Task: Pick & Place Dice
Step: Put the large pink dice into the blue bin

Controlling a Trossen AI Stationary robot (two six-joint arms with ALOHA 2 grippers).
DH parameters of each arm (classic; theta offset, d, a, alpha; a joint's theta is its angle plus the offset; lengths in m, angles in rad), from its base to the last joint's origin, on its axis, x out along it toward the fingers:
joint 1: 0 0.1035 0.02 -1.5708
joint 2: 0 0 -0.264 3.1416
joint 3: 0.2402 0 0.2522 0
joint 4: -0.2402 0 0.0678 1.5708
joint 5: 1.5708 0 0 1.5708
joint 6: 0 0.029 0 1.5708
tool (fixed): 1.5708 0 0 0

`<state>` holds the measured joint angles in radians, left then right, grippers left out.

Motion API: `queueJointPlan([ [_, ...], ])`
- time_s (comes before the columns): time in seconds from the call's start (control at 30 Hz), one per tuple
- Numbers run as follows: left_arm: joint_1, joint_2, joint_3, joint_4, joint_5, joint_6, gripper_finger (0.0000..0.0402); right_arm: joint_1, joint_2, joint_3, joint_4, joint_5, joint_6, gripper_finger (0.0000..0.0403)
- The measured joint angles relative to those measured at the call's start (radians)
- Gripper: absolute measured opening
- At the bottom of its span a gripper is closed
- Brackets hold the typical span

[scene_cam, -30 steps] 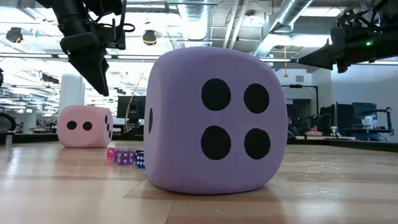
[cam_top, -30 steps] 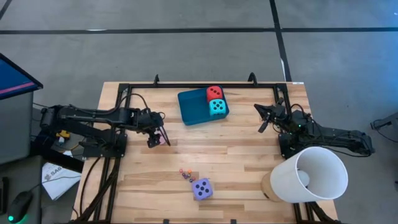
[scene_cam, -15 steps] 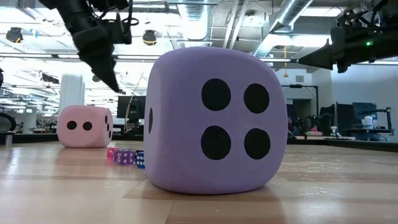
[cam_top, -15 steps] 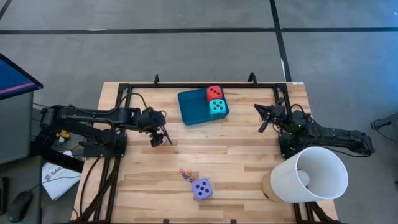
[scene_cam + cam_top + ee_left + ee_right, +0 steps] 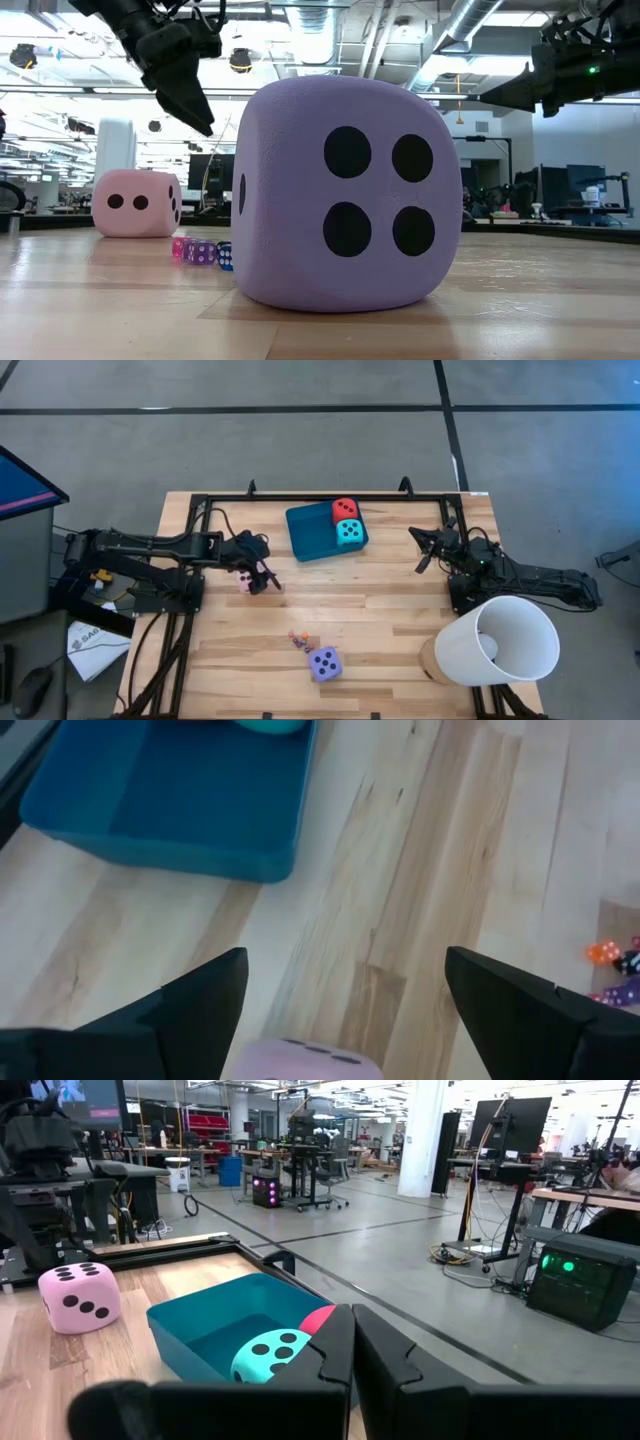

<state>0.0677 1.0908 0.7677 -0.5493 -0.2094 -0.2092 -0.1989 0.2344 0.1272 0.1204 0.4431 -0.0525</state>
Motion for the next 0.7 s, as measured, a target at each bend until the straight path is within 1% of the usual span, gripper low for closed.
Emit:
queueJointPlan([
  [0.27, -0.002, 0.002, 0.0, 0.099, 0.019, -0.031, 0.0333, 0.0, 0.0, 0.0, 0.0, 0.0, 0.0, 0.0],
  [0.7, -0.001, 0.002, 0.0, 0.103, 0.022, -0.031, 0.0332, 0.0, 0.0, 0.0, 0.0, 0.0, 0.0, 0.0],
])
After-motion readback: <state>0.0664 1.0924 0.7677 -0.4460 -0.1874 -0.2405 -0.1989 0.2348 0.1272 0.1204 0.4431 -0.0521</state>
